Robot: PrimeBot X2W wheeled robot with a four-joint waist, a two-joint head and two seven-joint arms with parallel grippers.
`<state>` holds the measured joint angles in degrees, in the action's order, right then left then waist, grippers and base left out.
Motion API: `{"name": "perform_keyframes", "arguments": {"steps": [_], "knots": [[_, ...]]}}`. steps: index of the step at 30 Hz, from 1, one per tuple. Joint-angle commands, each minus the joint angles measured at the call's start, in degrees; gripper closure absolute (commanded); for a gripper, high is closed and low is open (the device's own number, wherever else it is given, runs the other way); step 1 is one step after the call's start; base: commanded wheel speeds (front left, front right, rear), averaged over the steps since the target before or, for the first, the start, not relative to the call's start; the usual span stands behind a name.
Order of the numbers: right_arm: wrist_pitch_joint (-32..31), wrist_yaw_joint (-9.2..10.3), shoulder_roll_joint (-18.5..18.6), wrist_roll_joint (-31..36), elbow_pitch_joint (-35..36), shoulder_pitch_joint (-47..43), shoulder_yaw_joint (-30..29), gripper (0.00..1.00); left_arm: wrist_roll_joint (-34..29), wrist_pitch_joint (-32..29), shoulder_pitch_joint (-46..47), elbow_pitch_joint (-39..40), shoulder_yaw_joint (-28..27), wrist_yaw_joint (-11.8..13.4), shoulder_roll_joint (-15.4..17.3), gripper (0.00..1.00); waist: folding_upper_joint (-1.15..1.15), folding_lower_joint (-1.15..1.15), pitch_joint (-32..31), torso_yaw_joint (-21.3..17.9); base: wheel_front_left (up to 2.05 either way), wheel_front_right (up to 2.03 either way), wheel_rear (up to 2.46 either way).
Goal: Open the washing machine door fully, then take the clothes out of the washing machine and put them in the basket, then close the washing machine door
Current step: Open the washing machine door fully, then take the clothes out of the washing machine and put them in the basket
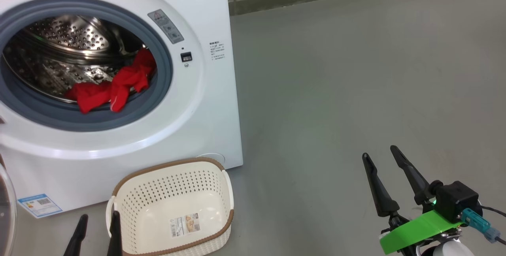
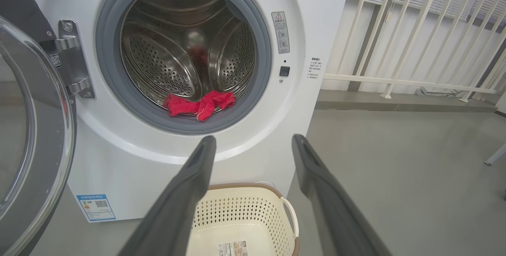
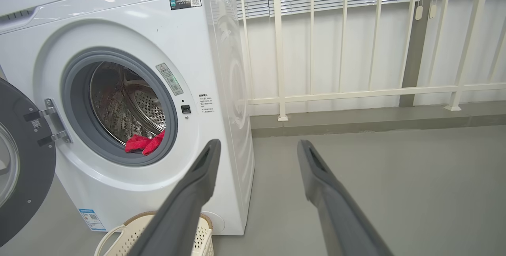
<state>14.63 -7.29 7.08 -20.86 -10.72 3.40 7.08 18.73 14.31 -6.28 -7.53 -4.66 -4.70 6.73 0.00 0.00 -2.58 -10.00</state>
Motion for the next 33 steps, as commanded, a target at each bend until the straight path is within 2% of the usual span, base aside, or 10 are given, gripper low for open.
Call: {"name": "perform_keyframes", "arguments": {"steps": [1,9,25,33], "knots": [[0.37,-0.20,0.68,-0.11,1.77,0.68,1.19,0.00,-0.68,0.68,0.87,1.33,-2.37,-0.64,0.30,0.00,0.00,0.00,-0.14,0.07,0.00,0.00,0.00],[0.37,-0.20,1.04,-0.27,1.59,-0.87,0.50,0.00,-2.19,0.68,0.24,1.93,-3.79,-1.37,-1.63,0.00,0.00,0.00,-0.45,1.06,0.00,0.00,0.00],[0.37,-0.20,1.39,-0.27,1.22,-1.28,0.61,0.00,-5.56,0.69,0.62,0.23,-5.35,-1.95,-2.42,0.00,0.00,0.00,-1.10,1.64,0.00,0.00,0.00],[0.37,-0.20,1.68,-0.50,0.98,-1.41,1.20,0.00,-7.01,0.69,0.93,-0.78,-5.53,-1.38,-2.62,0.00,0.00,0.00,-1.38,1.96,0.32,-0.32,0.00]]}}
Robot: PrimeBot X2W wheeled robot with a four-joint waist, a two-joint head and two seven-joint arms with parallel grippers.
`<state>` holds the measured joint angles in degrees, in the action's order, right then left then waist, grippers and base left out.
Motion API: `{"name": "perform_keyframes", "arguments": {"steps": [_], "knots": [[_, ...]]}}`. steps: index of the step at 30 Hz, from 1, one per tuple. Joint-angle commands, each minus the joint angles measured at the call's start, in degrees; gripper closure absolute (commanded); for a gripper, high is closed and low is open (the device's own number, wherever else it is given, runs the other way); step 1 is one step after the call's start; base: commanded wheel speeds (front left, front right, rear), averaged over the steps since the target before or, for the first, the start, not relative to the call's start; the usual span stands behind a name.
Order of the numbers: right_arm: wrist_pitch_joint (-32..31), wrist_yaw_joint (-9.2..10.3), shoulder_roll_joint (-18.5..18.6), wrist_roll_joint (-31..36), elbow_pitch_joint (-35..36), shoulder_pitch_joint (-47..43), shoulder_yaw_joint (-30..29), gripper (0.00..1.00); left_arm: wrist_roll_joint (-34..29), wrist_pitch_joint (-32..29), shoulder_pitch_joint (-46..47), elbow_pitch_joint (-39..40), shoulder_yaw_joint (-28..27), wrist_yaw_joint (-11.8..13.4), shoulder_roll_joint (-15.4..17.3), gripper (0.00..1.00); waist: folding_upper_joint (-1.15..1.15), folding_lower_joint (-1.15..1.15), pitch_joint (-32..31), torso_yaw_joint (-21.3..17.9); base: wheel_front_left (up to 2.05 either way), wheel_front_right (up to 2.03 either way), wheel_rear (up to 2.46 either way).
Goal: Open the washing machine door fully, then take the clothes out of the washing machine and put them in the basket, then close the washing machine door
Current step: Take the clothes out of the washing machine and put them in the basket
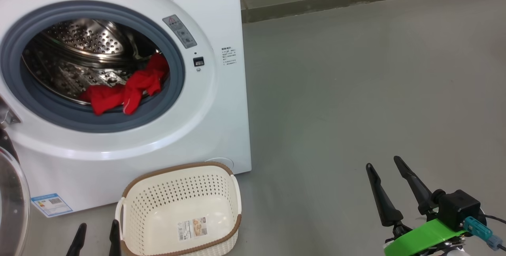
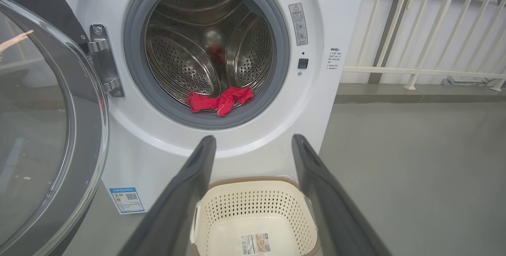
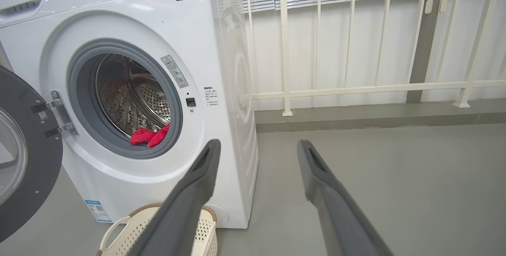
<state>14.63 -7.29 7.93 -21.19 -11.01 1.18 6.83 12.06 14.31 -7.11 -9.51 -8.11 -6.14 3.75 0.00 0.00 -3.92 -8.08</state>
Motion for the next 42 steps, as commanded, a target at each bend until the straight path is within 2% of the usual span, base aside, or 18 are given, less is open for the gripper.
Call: {"name": "perform_keyframes", "arguments": {"steps": [1,11,21,42], "knots": [[0.37,-0.20,0.85,-0.20,1.27,0.79,1.50,0.00,-0.46,0.69,1.76,1.08,-2.08,0.16,0.33,0.00,0.00,0.00,-0.08,0.09,0.89,-0.89,0.00],[0.37,-0.20,1.04,-0.50,1.12,0.74,2.05,0.00,-0.22,0.69,1.57,1.27,-2.55,0.87,-0.01,0.00,0.00,0.00,-0.19,0.28,1.63,-1.63,0.00],[0.37,-0.20,1.24,-0.59,0.92,1.04,2.12,0.00,1.31,0.69,1.30,3.48,-2.23,0.36,-0.33,0.00,0.00,0.00,0.45,0.12,1.55,-1.55,0.00],[0.37,-0.20,1.12,-0.54,0.93,1.23,2.41,0.00,0.53,0.69,0.82,4.11,-1.42,0.74,-0.59,0.00,0.00,0.00,0.95,0.67,0.11,-0.11,0.00]]}}
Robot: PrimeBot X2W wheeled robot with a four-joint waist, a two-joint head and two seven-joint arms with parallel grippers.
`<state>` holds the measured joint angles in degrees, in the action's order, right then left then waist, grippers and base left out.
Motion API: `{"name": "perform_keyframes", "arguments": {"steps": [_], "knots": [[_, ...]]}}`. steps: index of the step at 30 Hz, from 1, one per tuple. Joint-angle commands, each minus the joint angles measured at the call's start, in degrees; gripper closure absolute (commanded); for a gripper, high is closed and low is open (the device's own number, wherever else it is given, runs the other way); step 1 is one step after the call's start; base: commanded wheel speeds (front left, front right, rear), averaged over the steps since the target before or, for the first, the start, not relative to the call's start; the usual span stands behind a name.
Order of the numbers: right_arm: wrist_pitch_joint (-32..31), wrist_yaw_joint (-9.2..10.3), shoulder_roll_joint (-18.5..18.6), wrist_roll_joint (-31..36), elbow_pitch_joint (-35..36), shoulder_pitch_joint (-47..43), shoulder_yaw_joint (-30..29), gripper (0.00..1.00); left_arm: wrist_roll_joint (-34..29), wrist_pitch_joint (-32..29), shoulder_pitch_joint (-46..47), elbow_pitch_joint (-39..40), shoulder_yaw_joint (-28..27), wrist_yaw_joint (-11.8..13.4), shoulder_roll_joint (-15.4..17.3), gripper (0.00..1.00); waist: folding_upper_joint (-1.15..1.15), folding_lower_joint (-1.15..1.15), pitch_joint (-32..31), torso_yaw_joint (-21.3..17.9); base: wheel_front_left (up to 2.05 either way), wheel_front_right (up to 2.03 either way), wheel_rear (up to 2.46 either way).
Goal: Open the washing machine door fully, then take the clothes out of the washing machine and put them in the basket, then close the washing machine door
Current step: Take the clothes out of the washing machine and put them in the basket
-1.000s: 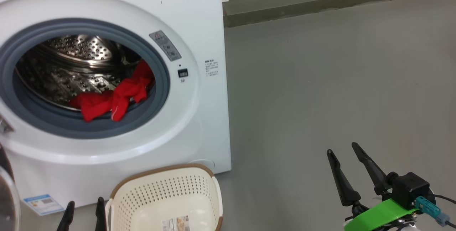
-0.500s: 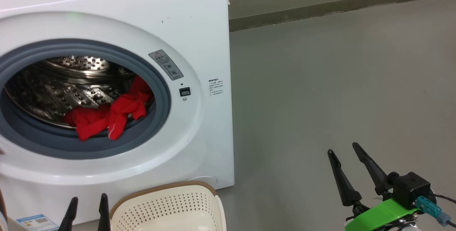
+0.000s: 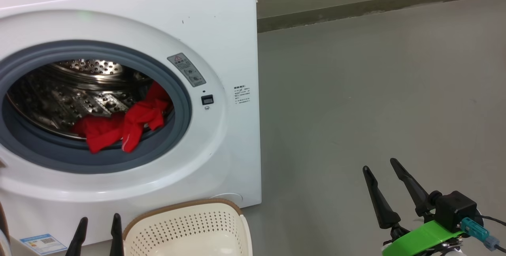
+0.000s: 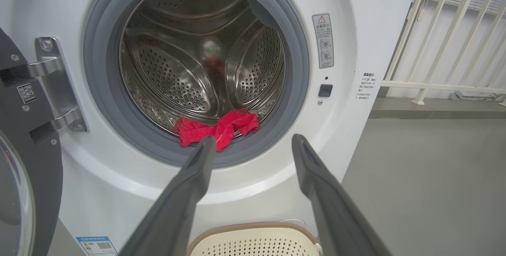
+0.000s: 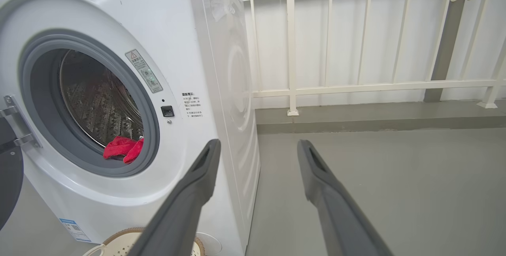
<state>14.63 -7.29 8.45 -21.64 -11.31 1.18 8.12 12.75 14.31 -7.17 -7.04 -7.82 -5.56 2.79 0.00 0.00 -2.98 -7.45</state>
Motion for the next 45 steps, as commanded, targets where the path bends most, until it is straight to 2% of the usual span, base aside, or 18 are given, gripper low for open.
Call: {"name": "perform_keyframes", "arguments": {"steps": [1,7,21,32,37,45], "knots": [[0.37,-0.20,0.61,-0.08,1.21,1.13,1.07,0.00,-0.24,0.69,0.85,1.64,-1.66,0.17,0.37,0.00,0.00,0.00,0.03,0.12,0.00,0.00,0.00],[0.37,-0.20,0.79,-0.03,0.97,0.85,0.90,0.00,-0.03,0.69,1.43,1.19,-1.30,0.57,0.32,0.00,0.00,0.00,0.47,0.94,0.00,0.00,0.00],[0.37,-0.20,0.66,-0.23,1.59,2.12,0.10,0.00,0.72,-0.33,9.53,-1.83,1.06,4.18,0.50,0.00,0.00,0.00,4.56,3.71,0.00,0.00,0.00],[0.37,-0.20,0.74,-1.02,2.82,5.67,-1.12,0.00,1.47,-2.09,23.95,-8.35,1.66,4.73,2.01,0.00,0.00,0.00,12.30,5.60,0.00,0.00,0.00],[0.37,-0.20,1.14,-0.97,3.48,7.91,-1.22,0.00,1.44,-1.96,30.94,-12.04,1.05,5.87,3.31,0.00,0.00,0.00,16.24,5.70,0.00,0.00,0.00],[0.37,-0.20,1.49,-0.70,4.10,10.71,-1.11,0.00,1.19,-1.24,39.68,-19.58,1.51,5.57,5.23,0.00,0.00,0.00,21.01,5.46,0.00,0.00,0.00]]}}
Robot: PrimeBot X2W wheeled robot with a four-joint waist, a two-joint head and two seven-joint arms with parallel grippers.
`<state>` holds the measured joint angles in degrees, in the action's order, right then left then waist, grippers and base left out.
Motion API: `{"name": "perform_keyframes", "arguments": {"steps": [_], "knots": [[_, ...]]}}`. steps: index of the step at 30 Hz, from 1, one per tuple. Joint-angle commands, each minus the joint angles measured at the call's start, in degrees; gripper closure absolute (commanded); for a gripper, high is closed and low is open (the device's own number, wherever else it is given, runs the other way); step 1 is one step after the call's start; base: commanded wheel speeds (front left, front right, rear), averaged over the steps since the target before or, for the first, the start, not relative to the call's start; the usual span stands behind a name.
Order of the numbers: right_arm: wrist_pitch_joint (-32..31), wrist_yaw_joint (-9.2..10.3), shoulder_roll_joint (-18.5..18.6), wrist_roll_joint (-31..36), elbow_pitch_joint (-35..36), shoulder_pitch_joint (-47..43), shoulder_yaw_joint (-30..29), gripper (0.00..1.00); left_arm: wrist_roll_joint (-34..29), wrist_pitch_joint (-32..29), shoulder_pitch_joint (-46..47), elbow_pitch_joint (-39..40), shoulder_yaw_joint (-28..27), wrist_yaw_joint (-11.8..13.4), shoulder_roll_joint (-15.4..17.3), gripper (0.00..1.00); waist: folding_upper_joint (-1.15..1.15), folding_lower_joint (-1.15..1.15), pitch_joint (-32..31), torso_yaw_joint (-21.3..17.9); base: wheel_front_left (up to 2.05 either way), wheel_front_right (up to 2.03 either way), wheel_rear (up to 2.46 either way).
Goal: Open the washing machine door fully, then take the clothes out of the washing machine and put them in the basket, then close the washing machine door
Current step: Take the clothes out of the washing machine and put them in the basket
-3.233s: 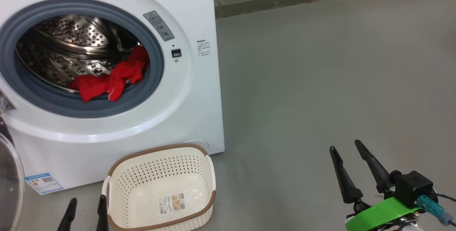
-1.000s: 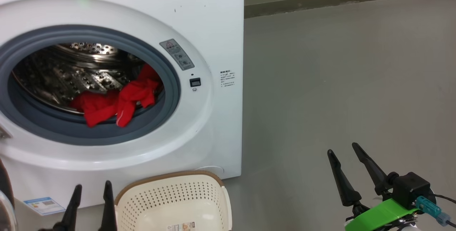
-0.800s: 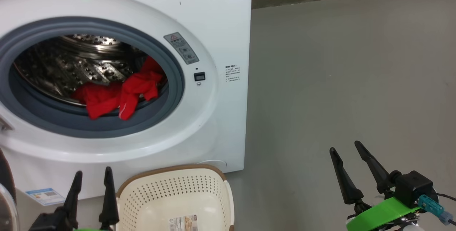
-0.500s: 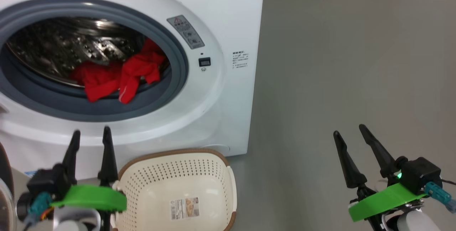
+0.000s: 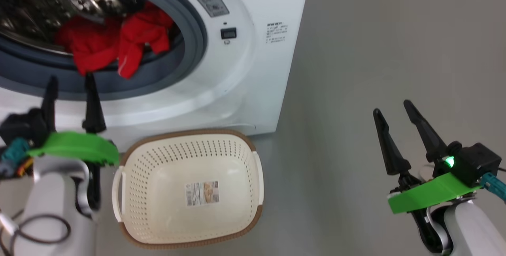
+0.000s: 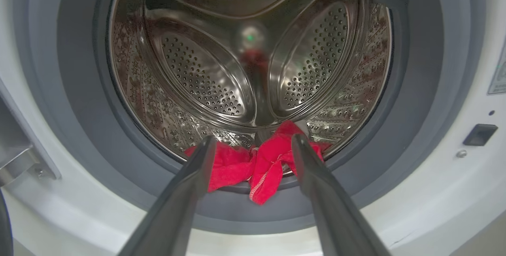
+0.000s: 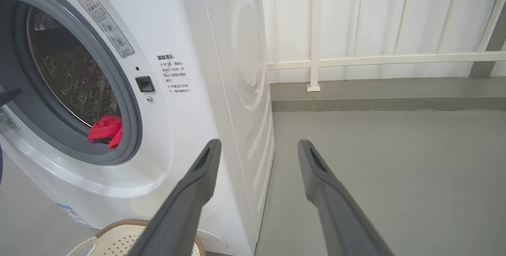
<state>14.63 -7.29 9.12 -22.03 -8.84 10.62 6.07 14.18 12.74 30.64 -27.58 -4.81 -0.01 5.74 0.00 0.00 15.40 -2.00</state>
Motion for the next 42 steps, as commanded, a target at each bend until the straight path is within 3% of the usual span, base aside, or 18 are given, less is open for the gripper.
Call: {"name": "perform_keyframes", "arguments": {"steps": [1,16,20,33,41,42], "knots": [[0.37,-0.20,0.85,-0.28,1.68,1.64,1.00,0.00,-0.31,0.48,3.26,-0.14,-1.39,-0.08,2.55,0.00,0.00,0.00,3.25,-0.05,0.00,0.00,0.00],[0.37,-0.20,0.65,-0.17,2.34,6.70,2.50,0.00,-2.82,1.78,23.15,-19.09,1.00,-0.98,7.99,0.00,0.00,0.00,12.31,-2.82,0.00,0.00,0.00],[0.37,-0.20,0.44,-0.29,2.30,7.46,2.94,0.00,-5.52,0.83,27.77,-23.85,3.03,0.26,10.41,0.00,0.00,0.00,14.36,-4.04,0.00,0.00,0.00],[0.37,-0.20,-1.47,-1.98,1.76,9.13,4.93,0.00,-12.84,-10.75,37.17,-37.70,8.83,6.93,17.40,0.00,0.00,0.00,17.08,-7.97,0.00,0.00,0.00],[0.37,-0.20,-2.00,-2.97,1.71,9.08,5.56,0.00,-12.71,-13.04,37.67,-40.62,9.38,6.99,19.36,0.00,0.00,0.00,17.79,-9.25,0.00,0.00,0.00],[0.37,-0.20,-2.02,-3.03,1.72,9.09,5.39,0.00,-12.77,-12.75,37.74,-40.66,9.59,6.80,19.59,0.22,0.00,0.00,17.91,-9.34,0.00,0.00,0.00]]}}
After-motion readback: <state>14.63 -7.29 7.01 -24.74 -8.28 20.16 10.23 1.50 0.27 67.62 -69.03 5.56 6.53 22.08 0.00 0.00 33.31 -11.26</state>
